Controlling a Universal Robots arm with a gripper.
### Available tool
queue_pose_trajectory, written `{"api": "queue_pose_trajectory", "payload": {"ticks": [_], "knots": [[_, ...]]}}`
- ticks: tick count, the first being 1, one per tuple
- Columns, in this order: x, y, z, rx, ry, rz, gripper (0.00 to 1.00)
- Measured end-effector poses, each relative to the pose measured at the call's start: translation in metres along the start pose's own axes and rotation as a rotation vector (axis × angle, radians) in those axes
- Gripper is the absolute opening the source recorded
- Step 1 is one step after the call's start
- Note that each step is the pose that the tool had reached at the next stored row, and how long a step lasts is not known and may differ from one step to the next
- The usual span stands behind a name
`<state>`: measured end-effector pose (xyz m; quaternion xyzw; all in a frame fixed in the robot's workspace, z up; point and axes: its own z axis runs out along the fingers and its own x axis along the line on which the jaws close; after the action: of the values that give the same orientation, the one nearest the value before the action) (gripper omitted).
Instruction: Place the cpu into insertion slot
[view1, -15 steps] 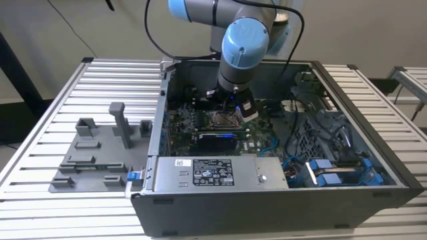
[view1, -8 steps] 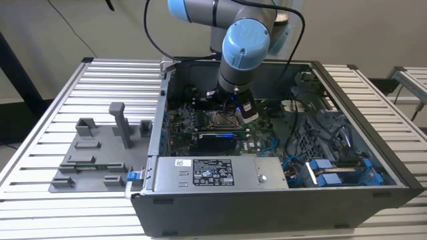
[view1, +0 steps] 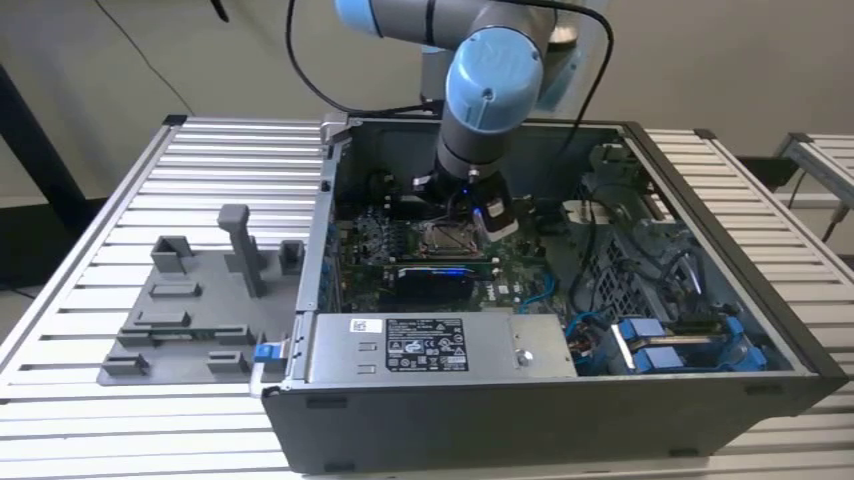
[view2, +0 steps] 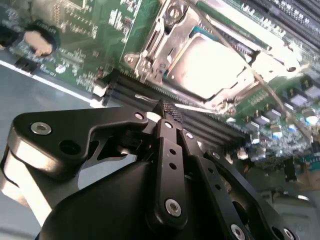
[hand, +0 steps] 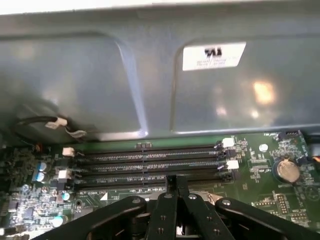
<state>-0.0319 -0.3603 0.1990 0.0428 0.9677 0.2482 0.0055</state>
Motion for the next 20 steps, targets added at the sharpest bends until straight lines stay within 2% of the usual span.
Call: {"api": "queue_pose_trajectory", "payload": {"ticks": [2, 5, 11, 15, 20], "knots": [[0.0040, 0.0009, -0.0023, -0.0012, 0.0004, 0.000, 0.11], [0.0141, 0.0003, -0.0028, -0.0014, 0.0007, 0.000, 0.11], [0.0386, -0.0018, -0.0034, -0.0015, 0.0007, 0.000, 0.11], [0.0445, -0.0027, -0.0028, -0.0014, 0.0010, 0.000, 0.11], [0.0458, -0.0040, -0.0008, -0.0013, 0.0021, 0.000, 0.11]]}}
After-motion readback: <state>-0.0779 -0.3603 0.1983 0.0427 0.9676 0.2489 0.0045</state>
